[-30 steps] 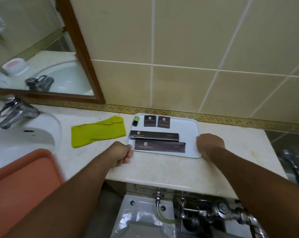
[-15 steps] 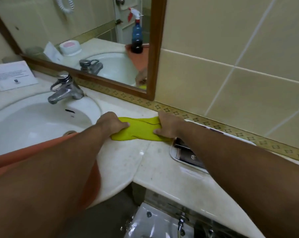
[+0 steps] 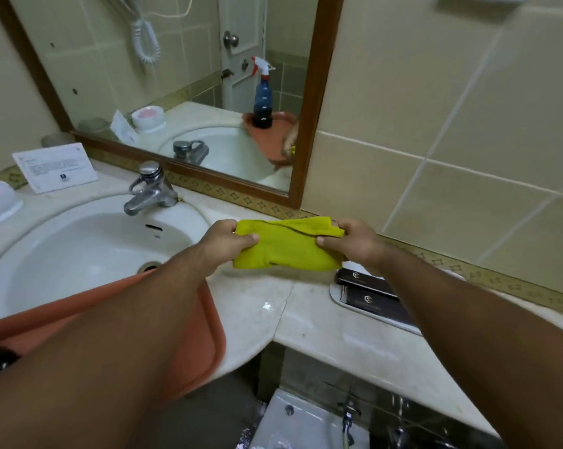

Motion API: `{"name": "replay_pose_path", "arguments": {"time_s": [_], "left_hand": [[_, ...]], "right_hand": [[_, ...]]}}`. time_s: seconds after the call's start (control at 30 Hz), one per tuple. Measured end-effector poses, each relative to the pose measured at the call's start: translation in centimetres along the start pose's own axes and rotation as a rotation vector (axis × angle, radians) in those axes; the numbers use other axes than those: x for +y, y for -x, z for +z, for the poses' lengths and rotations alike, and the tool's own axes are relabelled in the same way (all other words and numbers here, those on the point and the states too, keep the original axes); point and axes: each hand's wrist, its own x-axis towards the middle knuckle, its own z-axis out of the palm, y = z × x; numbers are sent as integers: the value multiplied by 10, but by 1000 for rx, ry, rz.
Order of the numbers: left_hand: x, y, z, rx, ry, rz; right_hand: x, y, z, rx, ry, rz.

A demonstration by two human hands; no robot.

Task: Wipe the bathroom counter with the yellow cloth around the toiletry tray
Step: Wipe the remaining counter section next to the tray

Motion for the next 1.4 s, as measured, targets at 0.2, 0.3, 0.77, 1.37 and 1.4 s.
{"name": "replay_pose_path", "arguments": {"time_s": [0.2, 0.3, 0.77, 1.37, 1.4], "left_hand": [[29, 68, 58, -201, 215, -21], [21, 104, 130, -228, 174, -7], [67, 155, 452, -541, 147, -121], [-7, 143, 452, -114, -1133, 666], [-6, 143, 452, -118, -1134, 664]], "right_hand": [[27, 111, -57, 196, -185, 5], [74, 170, -93, 192, -206, 170], [289, 312, -296, 525, 171, 480], [333, 209, -259, 178, 834, 295], [333, 190, -271, 181, 797, 325]]}}
